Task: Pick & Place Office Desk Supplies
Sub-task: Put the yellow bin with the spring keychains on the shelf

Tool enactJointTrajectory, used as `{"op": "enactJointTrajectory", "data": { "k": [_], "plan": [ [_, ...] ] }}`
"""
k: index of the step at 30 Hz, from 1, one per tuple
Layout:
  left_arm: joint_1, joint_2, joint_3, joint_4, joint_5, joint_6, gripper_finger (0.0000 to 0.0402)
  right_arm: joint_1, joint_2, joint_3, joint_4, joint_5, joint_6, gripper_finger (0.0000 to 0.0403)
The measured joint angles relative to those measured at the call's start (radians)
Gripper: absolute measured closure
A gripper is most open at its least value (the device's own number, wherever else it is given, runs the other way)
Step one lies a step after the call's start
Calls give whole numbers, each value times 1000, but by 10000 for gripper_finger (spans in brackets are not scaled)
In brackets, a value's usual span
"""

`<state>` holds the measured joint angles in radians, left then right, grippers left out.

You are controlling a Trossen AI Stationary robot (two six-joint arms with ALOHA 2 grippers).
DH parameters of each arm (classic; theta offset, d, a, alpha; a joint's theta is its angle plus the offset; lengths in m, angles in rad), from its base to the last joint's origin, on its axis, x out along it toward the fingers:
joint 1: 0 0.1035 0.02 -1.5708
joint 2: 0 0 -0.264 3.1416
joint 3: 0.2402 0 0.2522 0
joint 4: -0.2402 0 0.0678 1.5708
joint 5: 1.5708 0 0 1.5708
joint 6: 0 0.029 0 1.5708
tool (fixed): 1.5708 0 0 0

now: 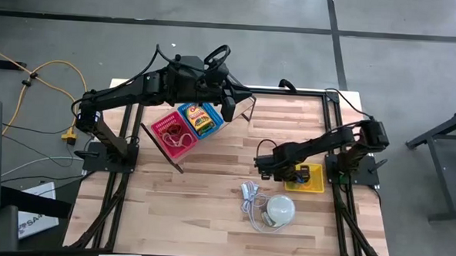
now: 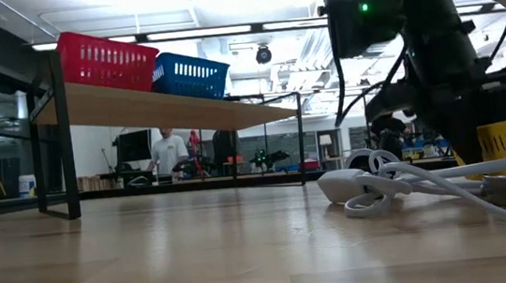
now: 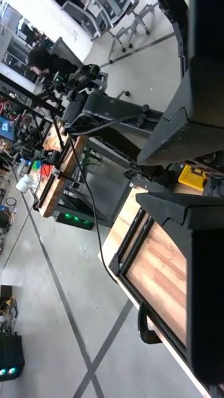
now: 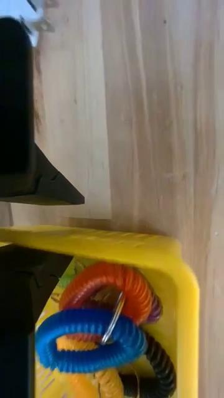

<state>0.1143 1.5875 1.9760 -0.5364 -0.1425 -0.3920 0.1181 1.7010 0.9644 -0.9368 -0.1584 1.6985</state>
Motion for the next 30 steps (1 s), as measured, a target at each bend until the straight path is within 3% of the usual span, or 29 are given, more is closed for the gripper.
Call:
{"op": "enactJointTrajectory", "data": {
  "k": [9, 25, 30],
  "plan": [
    [0, 0, 0, -1, 0, 0, 323, 0, 1, -1, -5, -7, -24, 395],
    [0, 0, 0, -1, 0, 0, 323, 0, 1, 4, -15, -1, -94, 400],
    [0, 0, 0, -1, 0, 0, 323, 0, 1, 84, -76, 44, -171, 400]
  ]
}}
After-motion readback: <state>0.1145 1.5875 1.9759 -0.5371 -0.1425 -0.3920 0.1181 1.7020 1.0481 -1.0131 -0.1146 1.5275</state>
